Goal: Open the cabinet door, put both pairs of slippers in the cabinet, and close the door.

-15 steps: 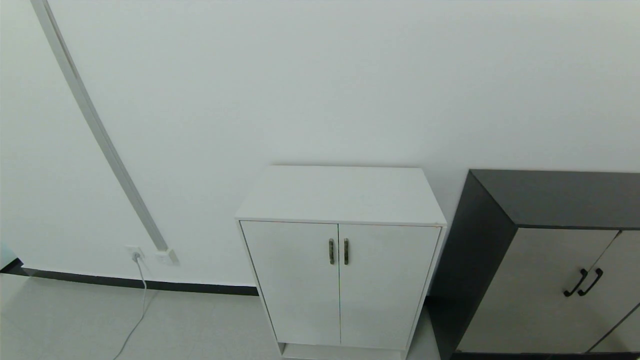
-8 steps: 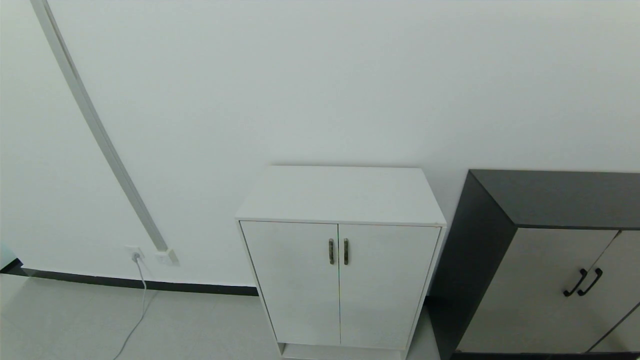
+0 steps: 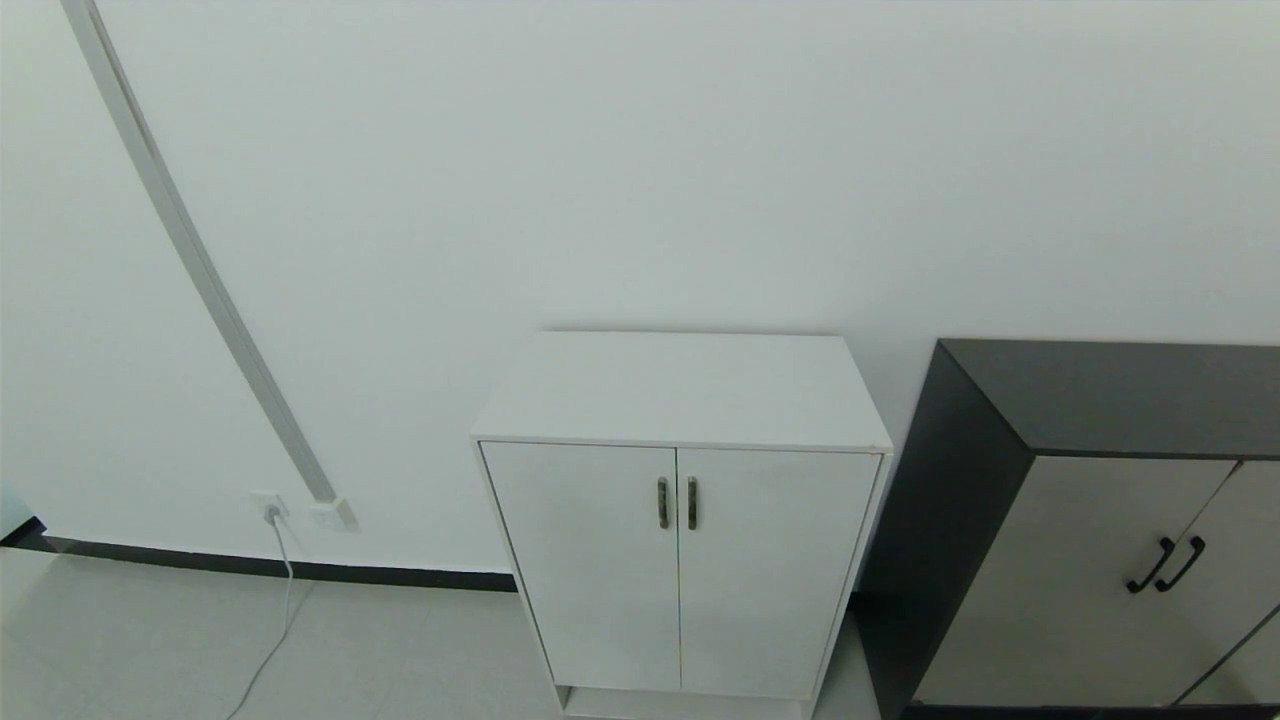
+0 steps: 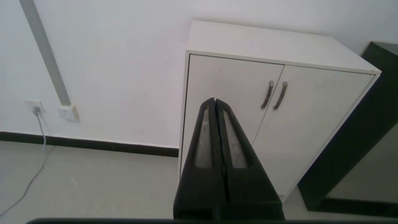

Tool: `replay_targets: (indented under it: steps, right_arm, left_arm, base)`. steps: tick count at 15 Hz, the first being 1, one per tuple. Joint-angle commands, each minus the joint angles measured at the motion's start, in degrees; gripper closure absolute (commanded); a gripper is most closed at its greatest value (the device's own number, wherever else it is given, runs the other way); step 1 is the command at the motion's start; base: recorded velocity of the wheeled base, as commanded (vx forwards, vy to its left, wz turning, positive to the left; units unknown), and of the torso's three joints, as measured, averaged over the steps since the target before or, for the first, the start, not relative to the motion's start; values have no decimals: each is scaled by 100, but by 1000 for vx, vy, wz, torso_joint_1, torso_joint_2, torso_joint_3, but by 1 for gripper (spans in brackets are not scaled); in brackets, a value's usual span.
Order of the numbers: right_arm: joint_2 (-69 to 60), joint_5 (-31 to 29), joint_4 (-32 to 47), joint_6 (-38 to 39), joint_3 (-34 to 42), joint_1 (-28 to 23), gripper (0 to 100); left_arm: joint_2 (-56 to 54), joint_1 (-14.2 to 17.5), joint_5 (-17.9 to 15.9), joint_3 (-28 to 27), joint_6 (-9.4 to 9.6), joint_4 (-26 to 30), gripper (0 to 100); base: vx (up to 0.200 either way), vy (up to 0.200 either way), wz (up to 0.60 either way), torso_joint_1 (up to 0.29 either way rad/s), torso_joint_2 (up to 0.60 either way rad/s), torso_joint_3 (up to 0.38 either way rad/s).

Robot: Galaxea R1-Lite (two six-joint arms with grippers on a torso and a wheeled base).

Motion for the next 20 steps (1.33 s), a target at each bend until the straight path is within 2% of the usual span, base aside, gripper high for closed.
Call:
replay_targets:
  steps: [1,4,8,10,13,15,17,18,19,20]
  right_arm:
    - [-450,3,-5,7,0,-470,100]
    - [-1311,3,-5,7,0,-884,100]
    - [-2216,3,-5,7,0,-1182,100]
    - [-2717,3,-5,7,0,-1165,100]
    - [-2717,30,-14,261,0,-1156,100]
    - [-2963,30,-32,367,0,-875,100]
    - [-3086,3,-32,367,0,-927,100]
    - [-3095,-67,-32,358,0,-927,100]
    - [-3086,-463,-58,534,0,-927,100]
    - [-3095,-498,-84,648,0,-927,100]
  left_arm:
    - [8,1,4,1,-1,-2,100]
    - [8,1,-5,1,-1,-2,100]
    - [8,1,-5,1,-1,7,100]
    - [8,9,-5,1,-1,7,100]
    - [8,1,-5,1,-1,7,100]
    - [8,1,-5,1,-1,-2,100]
    - [8,1,-5,1,-1,-2,100]
    - [8,1,-5,1,-1,-2,100]
    - [8,1,4,1,-1,-2,100]
    - [8,1,-5,1,-1,-2,100]
  base:
    - [0,0,0,0,0,0]
    - [0,0,0,0,0,0]
    - [0,0,0,0,0,0]
    - [0,0,0,0,0,0]
    - [0,0,0,0,0,0]
    - [0,0,0,0,0,0]
    - [0,0,0,0,0,0]
    - [0,0,0,0,0,0]
    - [0,0,0,0,0,0]
    - [0,0,0,0,0,0]
